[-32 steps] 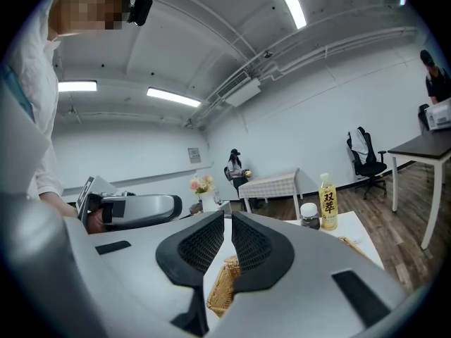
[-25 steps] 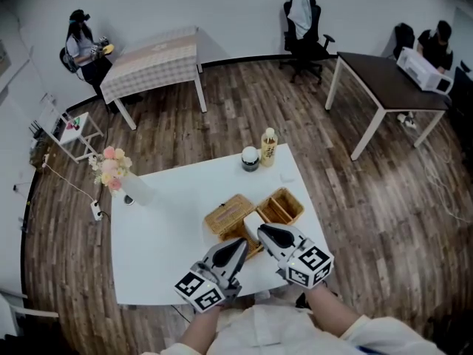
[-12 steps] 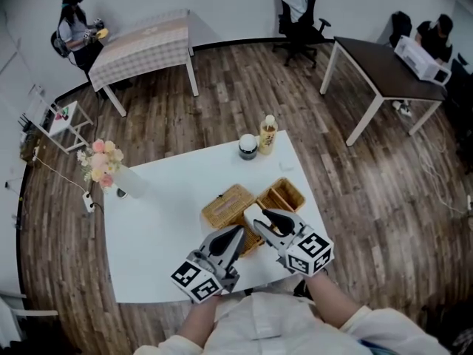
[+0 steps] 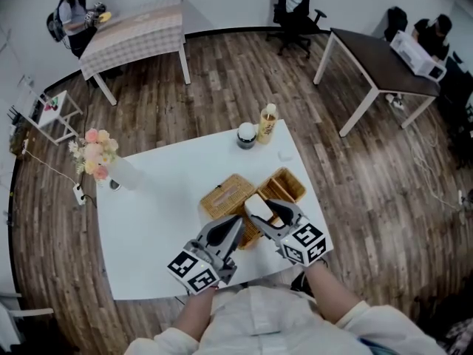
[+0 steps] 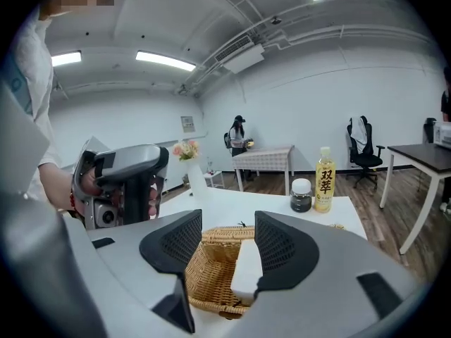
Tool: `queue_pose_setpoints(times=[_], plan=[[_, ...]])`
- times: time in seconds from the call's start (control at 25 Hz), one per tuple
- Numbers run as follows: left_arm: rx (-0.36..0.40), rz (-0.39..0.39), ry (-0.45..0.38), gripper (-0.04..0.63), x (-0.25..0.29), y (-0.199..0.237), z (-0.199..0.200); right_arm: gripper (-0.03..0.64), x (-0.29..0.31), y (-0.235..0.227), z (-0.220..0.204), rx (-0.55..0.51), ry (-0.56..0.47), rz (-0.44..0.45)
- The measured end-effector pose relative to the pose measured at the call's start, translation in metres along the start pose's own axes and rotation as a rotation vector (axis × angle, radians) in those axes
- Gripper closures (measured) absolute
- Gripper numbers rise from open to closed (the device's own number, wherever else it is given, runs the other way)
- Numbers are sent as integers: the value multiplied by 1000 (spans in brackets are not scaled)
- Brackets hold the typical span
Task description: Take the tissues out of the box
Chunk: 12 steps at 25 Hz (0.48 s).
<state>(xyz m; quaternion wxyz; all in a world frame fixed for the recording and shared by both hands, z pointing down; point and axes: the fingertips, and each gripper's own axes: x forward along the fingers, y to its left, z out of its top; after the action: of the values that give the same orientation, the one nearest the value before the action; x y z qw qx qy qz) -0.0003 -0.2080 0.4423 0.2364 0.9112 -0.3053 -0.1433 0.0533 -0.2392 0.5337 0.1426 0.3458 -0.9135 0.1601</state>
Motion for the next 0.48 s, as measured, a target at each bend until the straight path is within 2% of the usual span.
queue_pose_setpoints(times=[0.2, 0.48], plan=[[-5, -6, 11, 594, -3, 7, -1, 359, 11, -6, -9, 8, 45, -24], [-16, -12, 30, 595, -3, 17, -4, 337, 27, -21, -38, 6, 183, -86]])
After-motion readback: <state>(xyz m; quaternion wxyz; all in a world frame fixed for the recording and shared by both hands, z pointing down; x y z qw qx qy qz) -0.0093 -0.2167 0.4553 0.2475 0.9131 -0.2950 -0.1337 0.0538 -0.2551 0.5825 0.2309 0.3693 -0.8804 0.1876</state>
